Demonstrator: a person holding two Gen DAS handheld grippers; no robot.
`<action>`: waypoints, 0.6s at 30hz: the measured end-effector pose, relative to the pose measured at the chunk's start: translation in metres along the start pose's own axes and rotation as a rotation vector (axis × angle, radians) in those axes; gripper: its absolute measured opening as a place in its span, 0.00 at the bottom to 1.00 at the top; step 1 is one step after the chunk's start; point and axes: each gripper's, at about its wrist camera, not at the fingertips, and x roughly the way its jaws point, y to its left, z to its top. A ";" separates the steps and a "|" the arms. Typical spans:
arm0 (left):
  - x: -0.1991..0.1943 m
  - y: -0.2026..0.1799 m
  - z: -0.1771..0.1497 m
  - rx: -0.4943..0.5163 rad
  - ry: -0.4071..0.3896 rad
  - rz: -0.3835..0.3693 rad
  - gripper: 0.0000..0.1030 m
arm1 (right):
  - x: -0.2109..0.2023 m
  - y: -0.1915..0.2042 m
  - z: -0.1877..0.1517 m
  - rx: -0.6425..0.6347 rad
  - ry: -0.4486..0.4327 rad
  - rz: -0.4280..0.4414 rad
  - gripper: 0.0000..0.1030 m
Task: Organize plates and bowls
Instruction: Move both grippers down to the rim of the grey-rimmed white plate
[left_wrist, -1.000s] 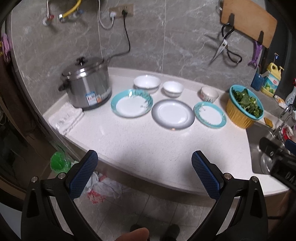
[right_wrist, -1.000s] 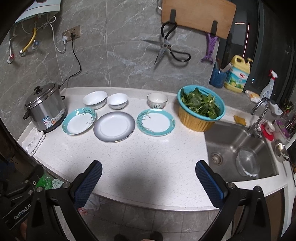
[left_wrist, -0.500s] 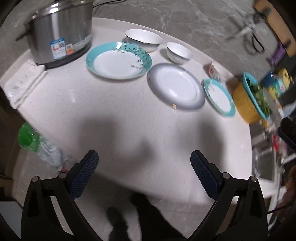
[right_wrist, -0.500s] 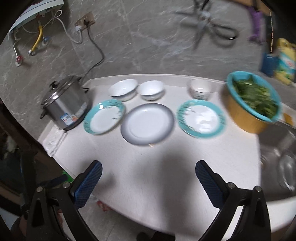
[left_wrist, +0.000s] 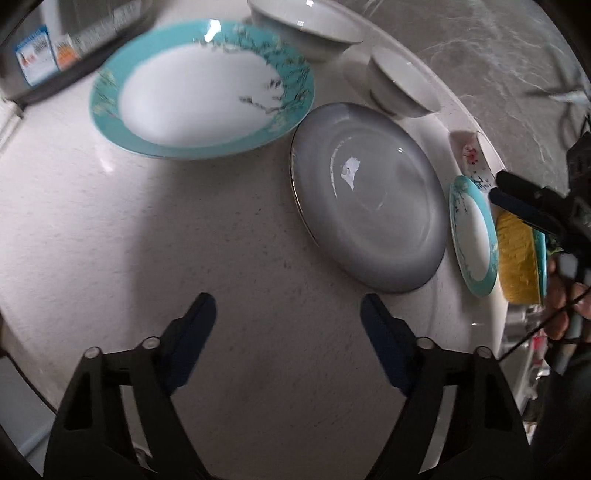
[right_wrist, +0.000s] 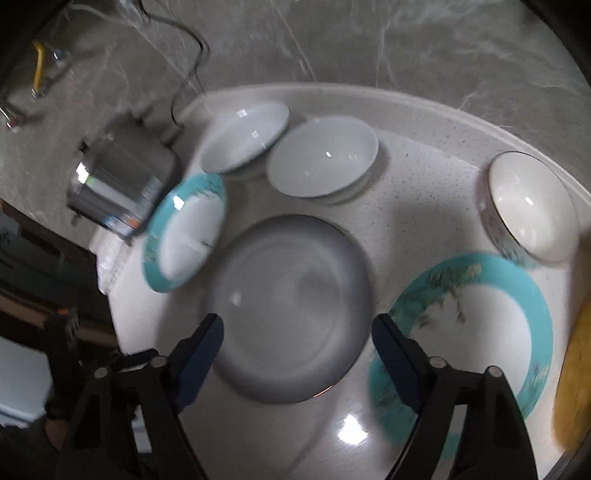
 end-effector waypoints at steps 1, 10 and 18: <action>0.005 0.001 0.006 -0.007 0.002 -0.010 0.75 | 0.008 -0.003 0.006 -0.018 0.019 -0.004 0.78; 0.033 0.013 0.037 -0.041 -0.014 -0.008 0.75 | 0.053 -0.029 0.039 -0.021 0.117 0.048 0.60; 0.041 0.010 0.044 -0.021 -0.023 -0.075 0.69 | 0.068 -0.047 0.043 -0.030 0.179 0.058 0.60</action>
